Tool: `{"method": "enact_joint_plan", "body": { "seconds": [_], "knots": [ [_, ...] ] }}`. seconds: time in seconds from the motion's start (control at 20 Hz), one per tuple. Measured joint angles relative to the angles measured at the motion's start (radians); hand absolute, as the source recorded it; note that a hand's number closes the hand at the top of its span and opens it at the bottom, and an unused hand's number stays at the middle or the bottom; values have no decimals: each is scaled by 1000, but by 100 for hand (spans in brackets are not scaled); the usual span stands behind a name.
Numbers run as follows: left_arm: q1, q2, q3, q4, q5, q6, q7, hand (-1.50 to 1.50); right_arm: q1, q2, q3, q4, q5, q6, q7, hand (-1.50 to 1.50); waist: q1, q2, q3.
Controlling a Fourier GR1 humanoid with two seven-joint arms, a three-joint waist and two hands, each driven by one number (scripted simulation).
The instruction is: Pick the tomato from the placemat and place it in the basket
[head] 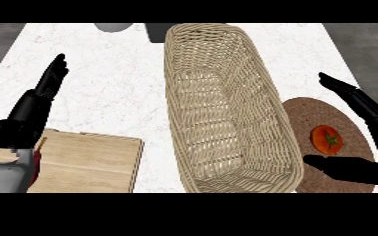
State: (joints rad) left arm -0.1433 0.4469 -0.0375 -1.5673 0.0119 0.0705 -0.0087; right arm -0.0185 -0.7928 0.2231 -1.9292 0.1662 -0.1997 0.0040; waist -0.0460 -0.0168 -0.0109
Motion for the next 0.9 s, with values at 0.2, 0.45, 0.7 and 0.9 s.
{"method": "enact_joint_plan", "body": {
  "seconds": [0.2, 0.45, 0.7, 0.9],
  "knots": [
    [-14, 4, 1, 0, 1, -9, 6, 0, -6, -216, -16, -55, 42, 175, 137, -150, 5, 4, 1],
    [-23, -5, 0, 7, -1, -14, -3, 0, -11, -393, -49, -157, -47, 400, 302, -150, 17, 9, 4],
    [-45, -20, 0, 23, -11, -26, -5, 0, -27, -464, -105, -190, -147, 565, 414, -150, 32, 14, 8],
    [-38, -38, 1, 0, -21, -34, 4, 0, -40, -445, -135, -147, -156, 657, 431, -150, 42, 15, 10]
  ]
}}
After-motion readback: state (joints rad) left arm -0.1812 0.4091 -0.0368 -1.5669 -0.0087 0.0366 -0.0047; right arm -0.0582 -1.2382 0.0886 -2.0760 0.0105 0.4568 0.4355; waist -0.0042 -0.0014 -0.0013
